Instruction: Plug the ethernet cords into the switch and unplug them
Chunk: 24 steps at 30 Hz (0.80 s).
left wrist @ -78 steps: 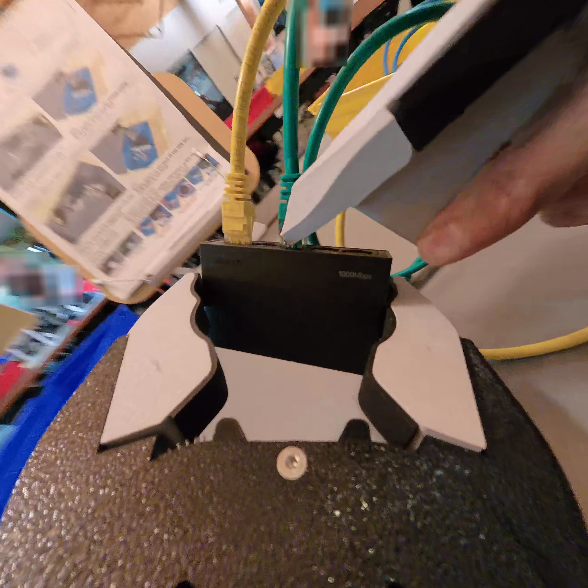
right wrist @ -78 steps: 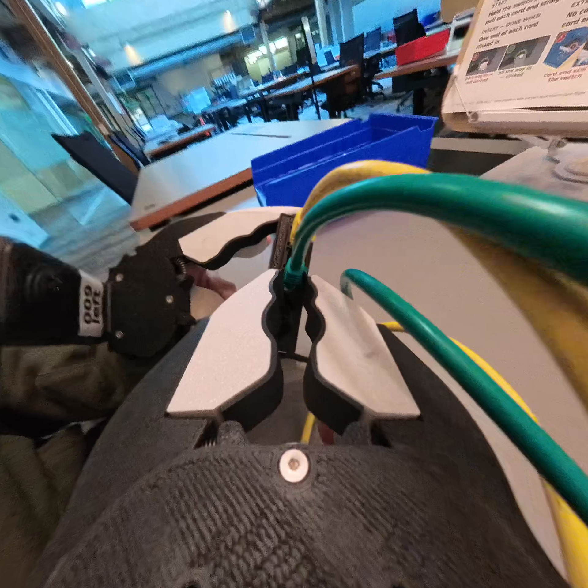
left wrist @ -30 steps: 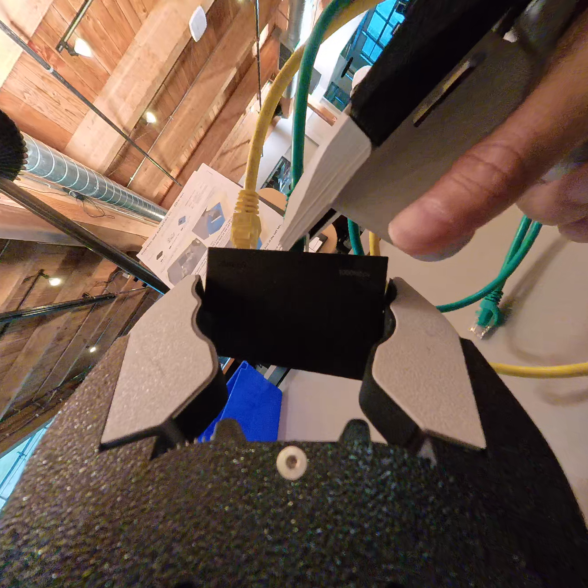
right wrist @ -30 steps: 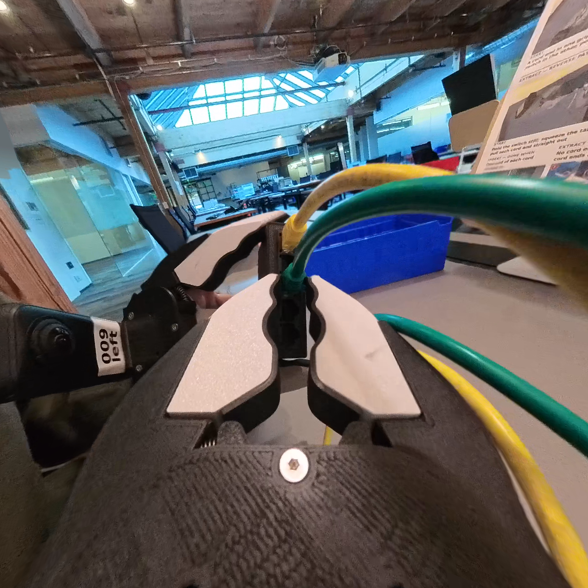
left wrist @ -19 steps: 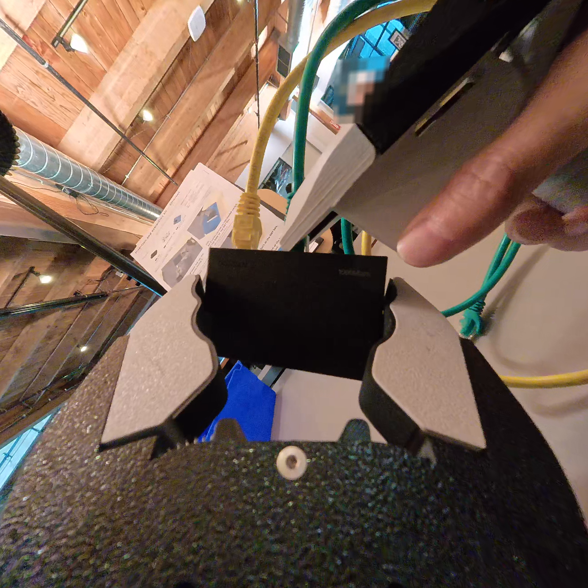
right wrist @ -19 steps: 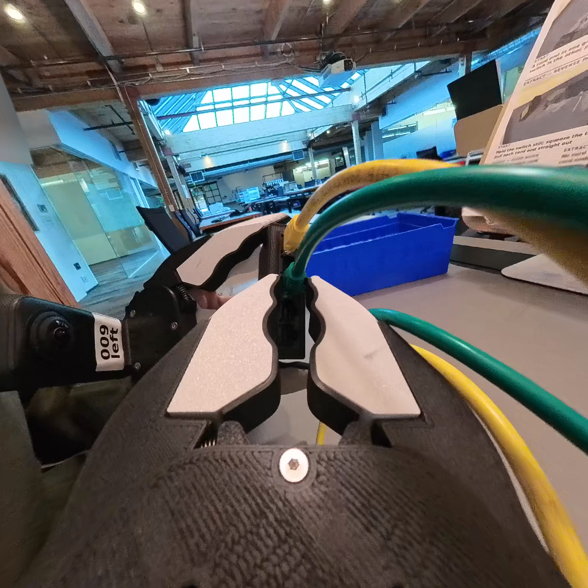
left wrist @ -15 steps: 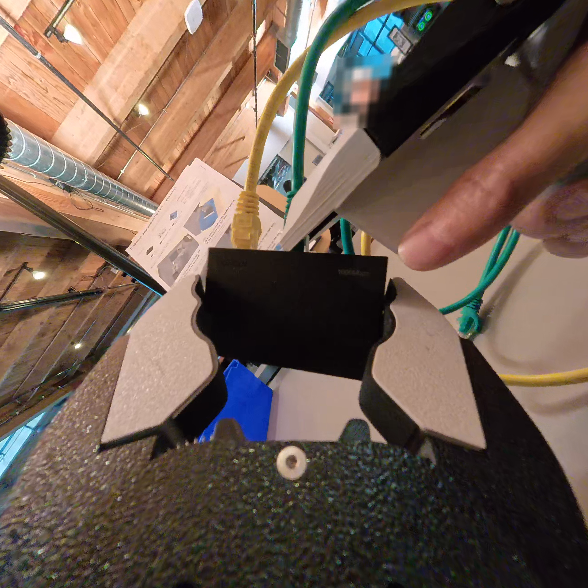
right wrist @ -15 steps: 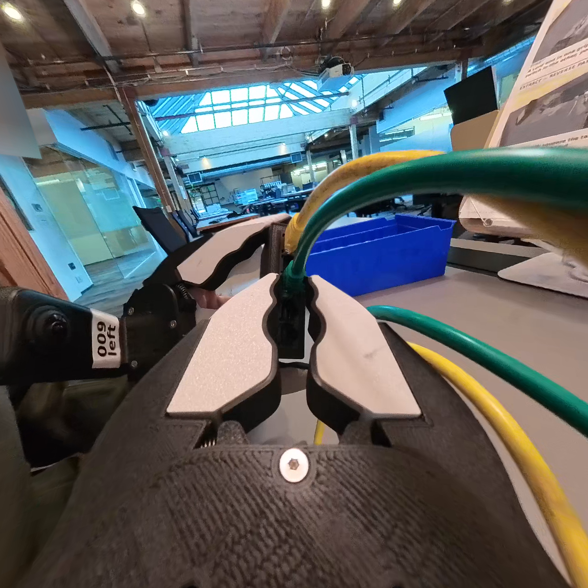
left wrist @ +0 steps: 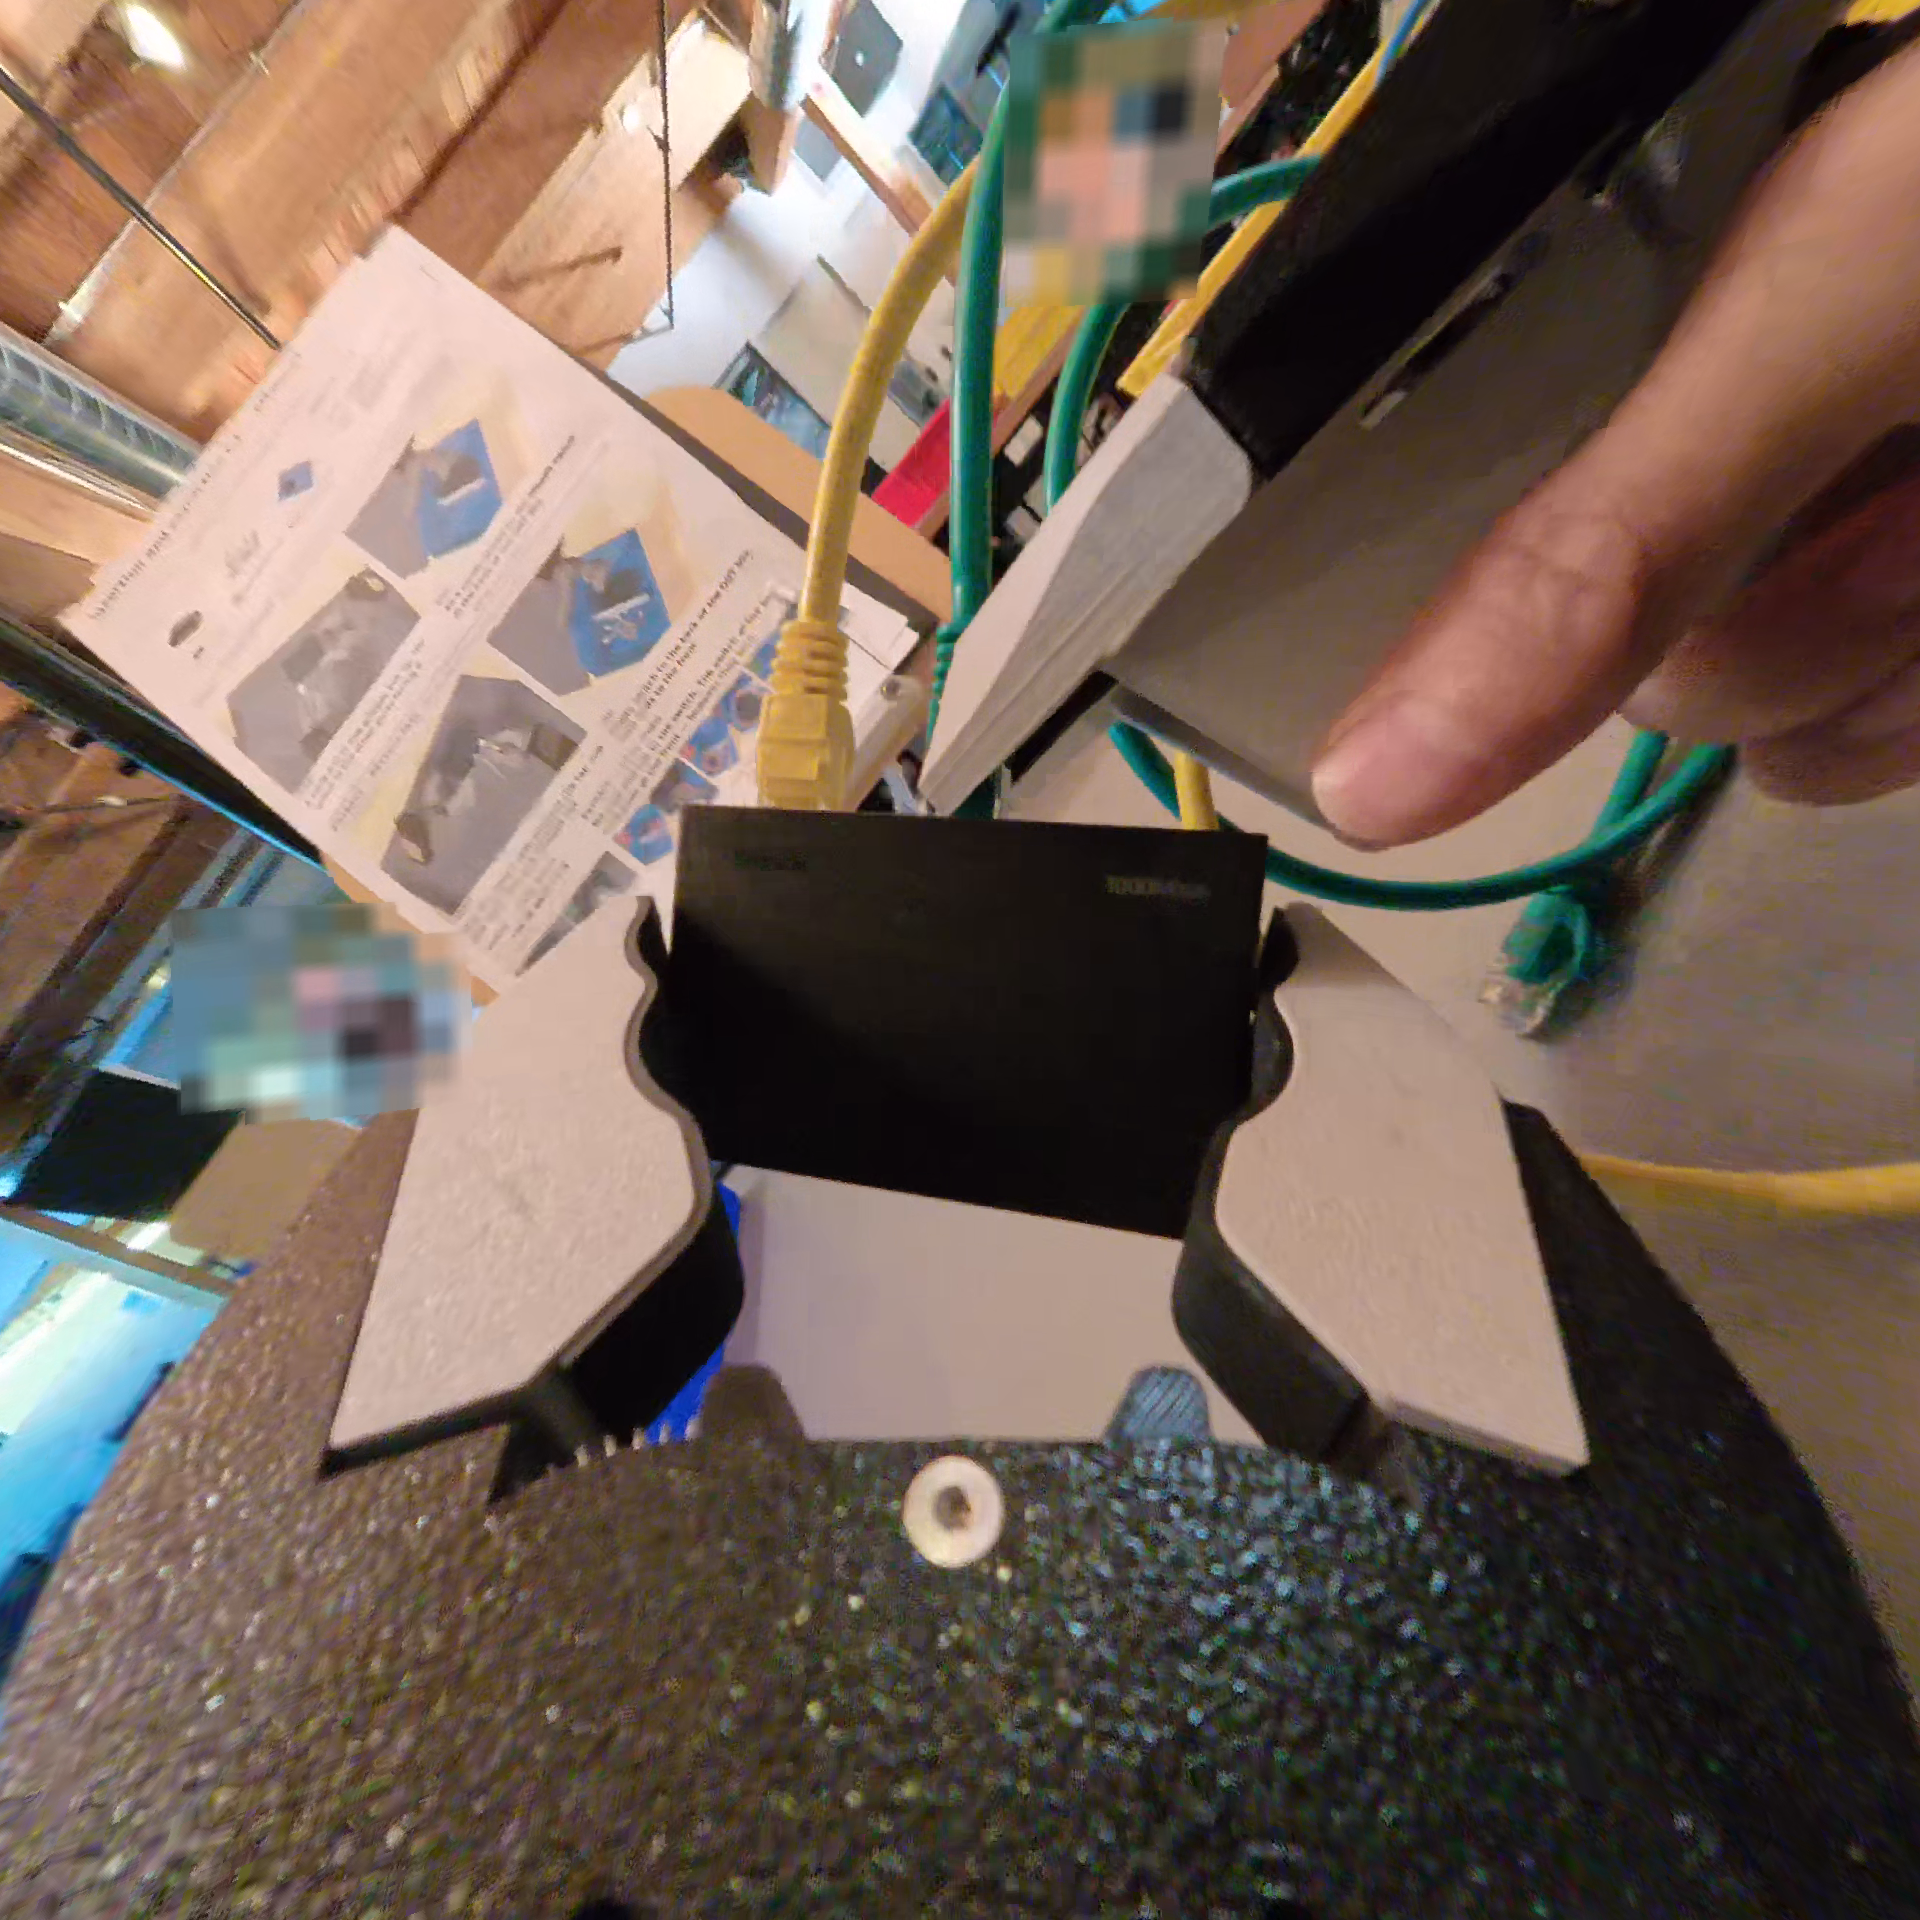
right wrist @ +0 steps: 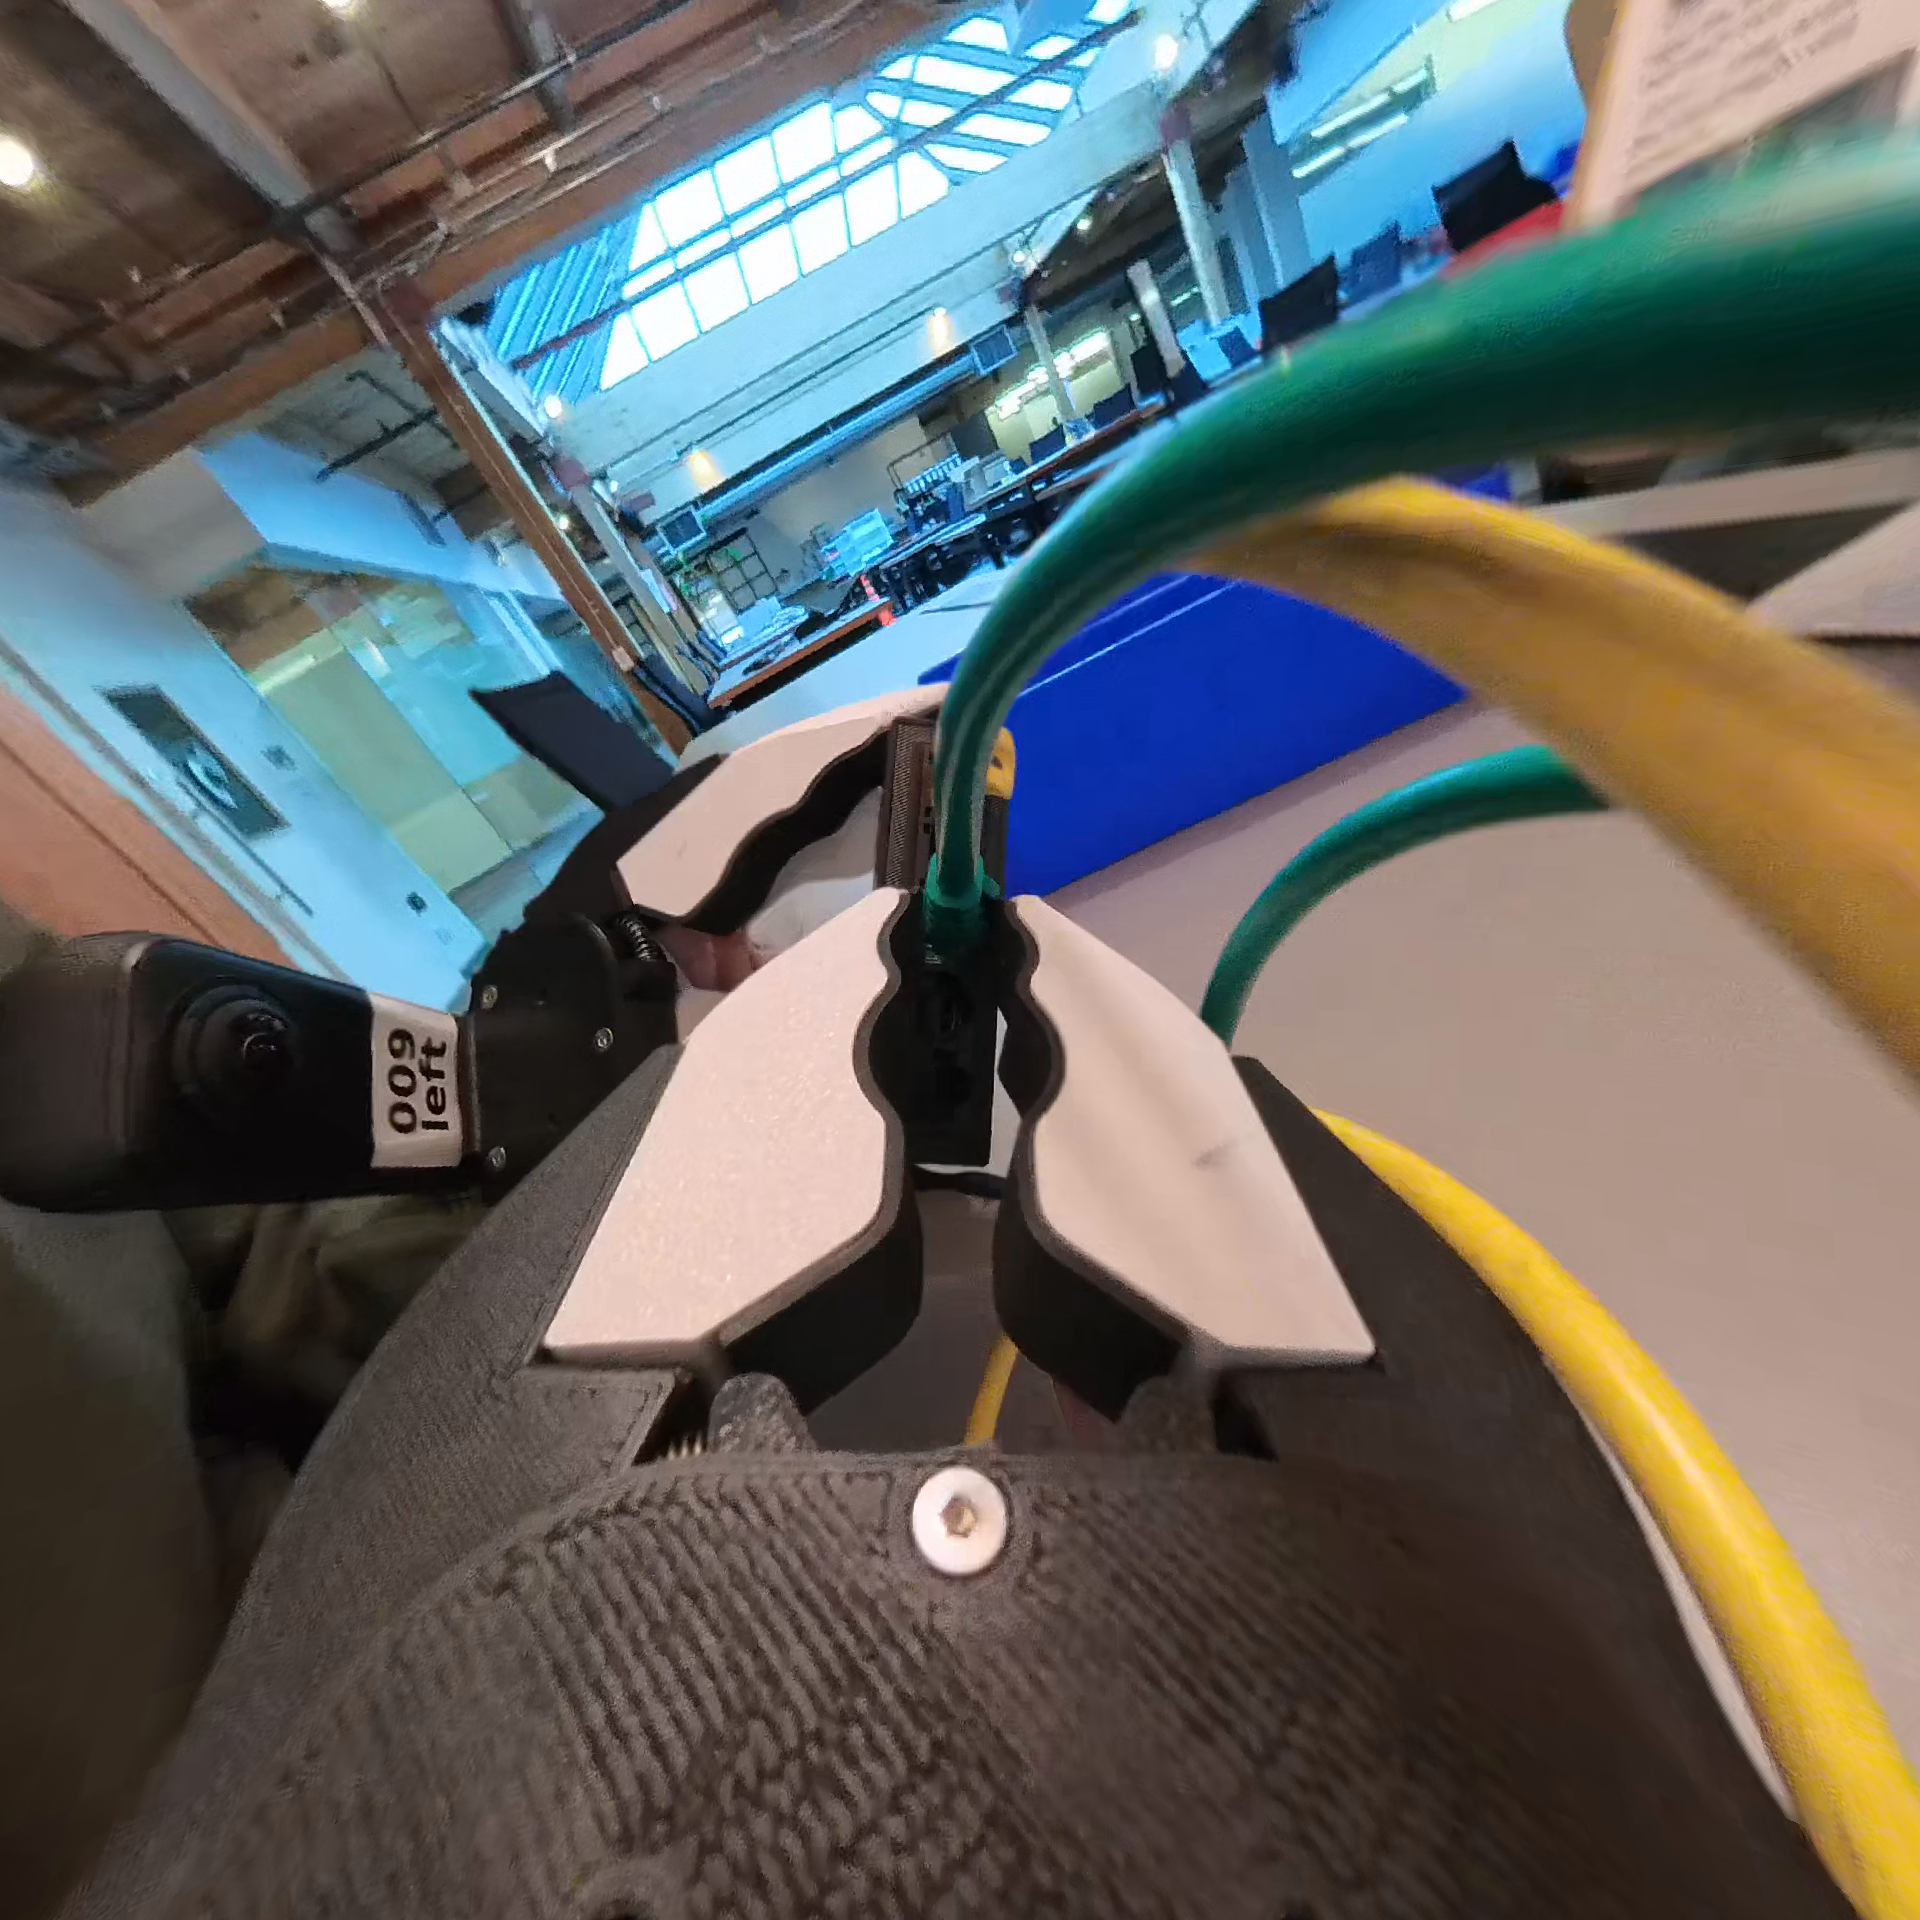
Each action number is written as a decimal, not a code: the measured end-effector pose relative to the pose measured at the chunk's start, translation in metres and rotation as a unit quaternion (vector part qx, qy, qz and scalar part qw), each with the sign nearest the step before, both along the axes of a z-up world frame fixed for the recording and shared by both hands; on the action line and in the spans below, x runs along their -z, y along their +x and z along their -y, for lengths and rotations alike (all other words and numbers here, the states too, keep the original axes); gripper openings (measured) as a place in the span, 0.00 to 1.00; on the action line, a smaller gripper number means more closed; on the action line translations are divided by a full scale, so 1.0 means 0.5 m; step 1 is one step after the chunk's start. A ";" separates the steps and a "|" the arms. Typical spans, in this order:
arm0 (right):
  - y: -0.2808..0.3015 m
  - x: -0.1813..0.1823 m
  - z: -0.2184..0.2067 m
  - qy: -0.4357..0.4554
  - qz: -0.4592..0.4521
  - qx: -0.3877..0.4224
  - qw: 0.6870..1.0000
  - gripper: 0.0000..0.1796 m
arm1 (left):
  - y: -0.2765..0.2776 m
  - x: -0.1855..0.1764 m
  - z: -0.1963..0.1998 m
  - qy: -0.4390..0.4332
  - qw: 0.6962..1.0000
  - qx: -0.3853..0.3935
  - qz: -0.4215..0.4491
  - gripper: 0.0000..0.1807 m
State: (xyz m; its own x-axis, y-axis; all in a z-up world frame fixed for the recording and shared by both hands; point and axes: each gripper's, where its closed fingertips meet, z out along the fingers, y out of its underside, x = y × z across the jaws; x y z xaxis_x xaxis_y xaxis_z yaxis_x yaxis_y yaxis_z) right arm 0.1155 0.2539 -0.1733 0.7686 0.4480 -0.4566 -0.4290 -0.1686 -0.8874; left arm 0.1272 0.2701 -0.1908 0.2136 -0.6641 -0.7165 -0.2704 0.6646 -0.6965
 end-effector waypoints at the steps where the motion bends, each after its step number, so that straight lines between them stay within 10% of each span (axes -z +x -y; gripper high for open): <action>1: 0.013 0.005 -0.013 -0.007 -0.010 0.005 1.000 0.08 | 0.012 0.007 -0.011 -0.026 1.000 0.005 -0.005 0.59; 9: 0.064 0.035 -0.030 -0.060 -0.029 0.026 0.997 0.08 | 0.060 0.036 -0.010 -0.148 0.986 0.075 -0.022 0.59; 24: -0.027 0.001 0.085 -0.066 0.097 0.048 0.992 0.08 | -0.029 -0.001 0.099 -0.111 0.988 0.104 0.004 0.58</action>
State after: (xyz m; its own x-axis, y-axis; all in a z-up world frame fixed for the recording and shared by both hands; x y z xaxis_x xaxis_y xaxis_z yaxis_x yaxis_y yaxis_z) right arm 0.1018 0.2113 -0.1738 0.8839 0.3148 -0.3458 -0.2720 -0.2554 -0.9278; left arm 0.1129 0.2204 -0.1905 0.0608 -0.8350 -0.5468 -0.1372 0.5357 -0.8332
